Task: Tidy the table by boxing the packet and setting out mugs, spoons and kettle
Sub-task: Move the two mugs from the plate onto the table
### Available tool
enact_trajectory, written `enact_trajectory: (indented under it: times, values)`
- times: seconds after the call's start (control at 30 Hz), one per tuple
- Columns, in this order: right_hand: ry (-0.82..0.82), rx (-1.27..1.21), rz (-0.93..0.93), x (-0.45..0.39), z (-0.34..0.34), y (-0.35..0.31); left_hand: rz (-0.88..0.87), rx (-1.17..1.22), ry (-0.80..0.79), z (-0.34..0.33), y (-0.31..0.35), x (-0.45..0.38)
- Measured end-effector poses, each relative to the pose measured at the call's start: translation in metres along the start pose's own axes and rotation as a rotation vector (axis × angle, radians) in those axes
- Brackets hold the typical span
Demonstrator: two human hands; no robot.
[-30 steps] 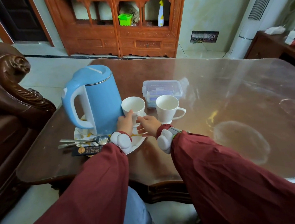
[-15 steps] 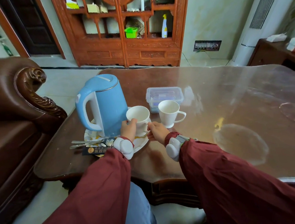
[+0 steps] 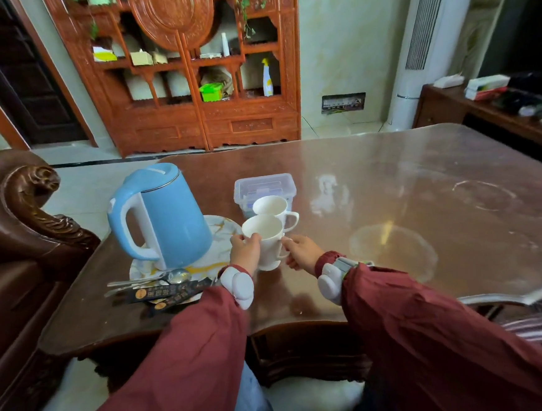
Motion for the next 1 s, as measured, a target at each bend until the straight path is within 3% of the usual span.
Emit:
enact_trajectory:
  times: [0.5,0.73,1.0]
  values:
    - [0.201,-0.001,-0.026,-0.006,0.109,0.055,-0.051,0.097,-0.180,-0.108,0.024,0.021]
    - [0.193,0.062,-0.007,-0.030,0.134,0.049,-0.147,0.036,-0.183,-0.131,0.040,-0.002]
    - [0.174,0.063,-0.035,-0.078,0.136,0.035,-0.070,0.136,-0.202,-0.138,0.028,-0.030]
Point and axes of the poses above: each hand's wrist, its own x-axis away from the middle knuckle, its own z-axis out of the back of the hand, y = z × x, the point moved 5 cm from there along -x, towards the middle knuckle, and after that the axes turned 5 degrees about -x, right-handed, at the moved point
